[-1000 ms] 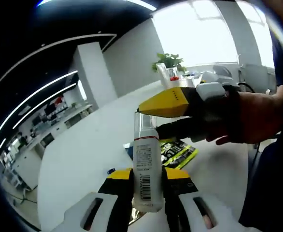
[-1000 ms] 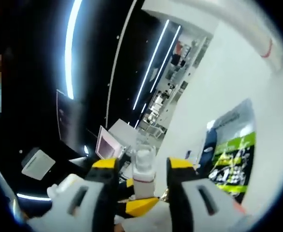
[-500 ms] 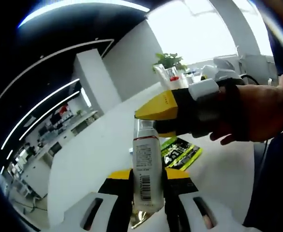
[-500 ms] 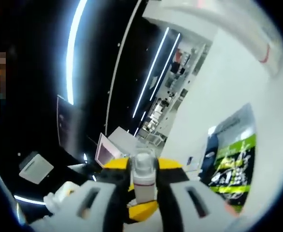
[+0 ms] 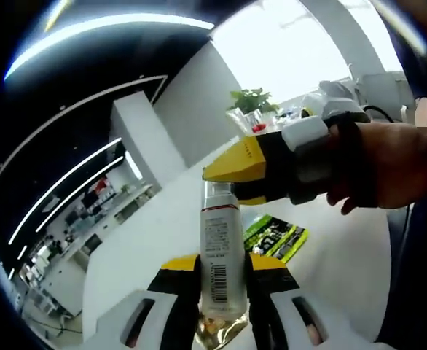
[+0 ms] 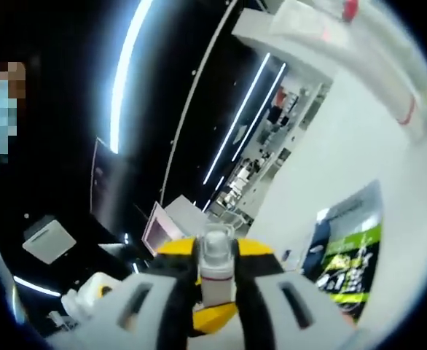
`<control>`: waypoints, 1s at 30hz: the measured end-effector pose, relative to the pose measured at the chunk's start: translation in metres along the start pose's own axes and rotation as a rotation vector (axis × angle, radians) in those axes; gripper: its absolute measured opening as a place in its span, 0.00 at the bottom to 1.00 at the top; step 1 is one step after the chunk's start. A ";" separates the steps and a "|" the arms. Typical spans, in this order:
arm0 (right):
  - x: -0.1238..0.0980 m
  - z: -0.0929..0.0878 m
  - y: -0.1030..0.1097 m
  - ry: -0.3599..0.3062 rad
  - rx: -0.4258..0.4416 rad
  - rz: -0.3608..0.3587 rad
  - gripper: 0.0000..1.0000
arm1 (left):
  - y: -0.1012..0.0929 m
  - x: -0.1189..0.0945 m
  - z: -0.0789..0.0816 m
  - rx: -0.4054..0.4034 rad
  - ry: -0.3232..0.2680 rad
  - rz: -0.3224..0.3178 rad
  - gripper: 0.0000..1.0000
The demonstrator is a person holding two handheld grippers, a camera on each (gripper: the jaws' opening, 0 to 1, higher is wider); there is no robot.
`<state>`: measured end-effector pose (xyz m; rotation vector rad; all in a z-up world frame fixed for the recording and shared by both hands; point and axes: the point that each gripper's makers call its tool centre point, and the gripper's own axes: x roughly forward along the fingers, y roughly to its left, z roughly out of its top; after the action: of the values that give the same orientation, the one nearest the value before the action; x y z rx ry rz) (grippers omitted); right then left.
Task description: Arrange the skincare products in the storage area until every visible bottle or jar stands upright without overlapping.
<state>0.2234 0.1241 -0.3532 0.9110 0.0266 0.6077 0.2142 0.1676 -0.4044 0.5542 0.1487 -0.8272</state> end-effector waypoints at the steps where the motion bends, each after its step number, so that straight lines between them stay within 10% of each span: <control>1: 0.000 0.000 0.000 0.000 -0.003 0.000 0.18 | 0.000 0.001 0.000 -0.005 -0.002 -0.002 0.23; 6: -0.001 0.001 -0.007 -0.001 0.001 -0.015 0.18 | 0.000 -0.001 0.000 -0.145 -0.052 -0.039 0.26; 23: -0.009 0.011 -0.024 0.009 -0.042 -0.065 0.18 | -0.010 0.006 -0.011 -0.211 -0.049 -0.108 0.52; 30: -0.022 0.028 -0.034 -0.008 -0.103 -0.108 0.18 | -0.013 0.012 -0.022 -0.266 -0.022 -0.113 0.81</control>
<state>0.2293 0.0770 -0.3661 0.8070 0.0363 0.5006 0.2148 0.1648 -0.4324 0.2876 0.2675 -0.9066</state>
